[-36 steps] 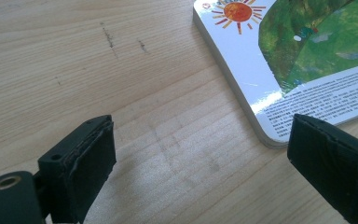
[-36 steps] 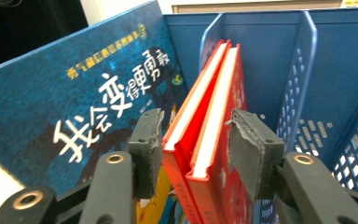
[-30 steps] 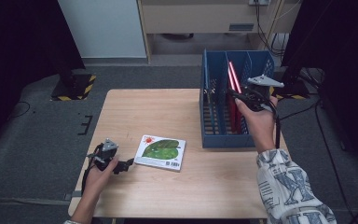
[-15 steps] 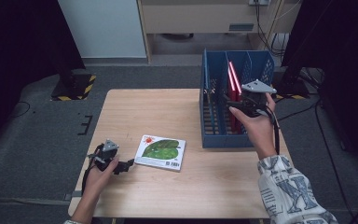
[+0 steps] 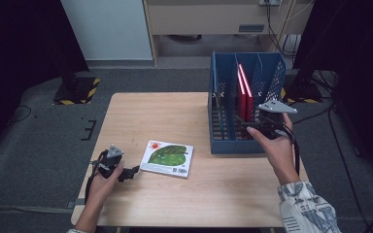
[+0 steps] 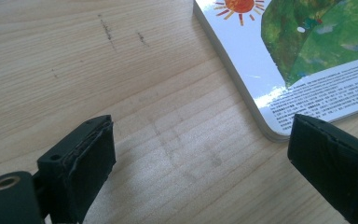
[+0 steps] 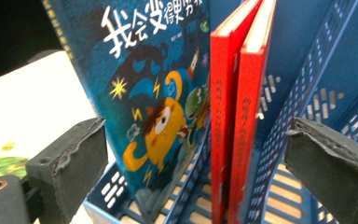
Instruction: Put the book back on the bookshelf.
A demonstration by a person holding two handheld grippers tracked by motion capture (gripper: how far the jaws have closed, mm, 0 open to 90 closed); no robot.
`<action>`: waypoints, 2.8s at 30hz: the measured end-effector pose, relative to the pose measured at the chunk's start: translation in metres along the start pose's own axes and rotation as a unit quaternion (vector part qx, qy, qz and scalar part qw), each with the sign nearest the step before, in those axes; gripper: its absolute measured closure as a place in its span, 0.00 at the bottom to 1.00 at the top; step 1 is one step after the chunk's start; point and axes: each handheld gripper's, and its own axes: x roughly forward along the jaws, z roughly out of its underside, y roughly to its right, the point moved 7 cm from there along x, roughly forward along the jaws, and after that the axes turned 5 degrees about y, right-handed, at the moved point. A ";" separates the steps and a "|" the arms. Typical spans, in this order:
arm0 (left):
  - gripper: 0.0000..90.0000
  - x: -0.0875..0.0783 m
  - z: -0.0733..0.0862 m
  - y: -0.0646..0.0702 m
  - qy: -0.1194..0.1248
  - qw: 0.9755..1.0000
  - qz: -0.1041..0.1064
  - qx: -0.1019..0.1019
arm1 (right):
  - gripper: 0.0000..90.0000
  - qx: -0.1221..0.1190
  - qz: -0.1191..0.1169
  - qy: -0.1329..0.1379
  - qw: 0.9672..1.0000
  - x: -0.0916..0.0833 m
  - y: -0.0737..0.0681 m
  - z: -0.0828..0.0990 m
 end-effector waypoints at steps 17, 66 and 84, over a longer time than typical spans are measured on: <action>0.07 0.004 -0.002 0.002 0.012 1.000 0.004 0.005 | 0.13 0.008 -0.038 0.004 0.999 -0.024 -0.032 0.060; 0.17 0.043 -0.026 0.042 0.035 0.995 0.096 0.015 | 0.17 -0.060 -0.191 -0.172 0.964 0.070 -0.207 0.167; 0.22 0.024 -0.012 0.067 0.007 0.993 0.115 0.035 | 0.22 -0.060 -0.203 -0.181 0.960 0.056 -0.196 0.170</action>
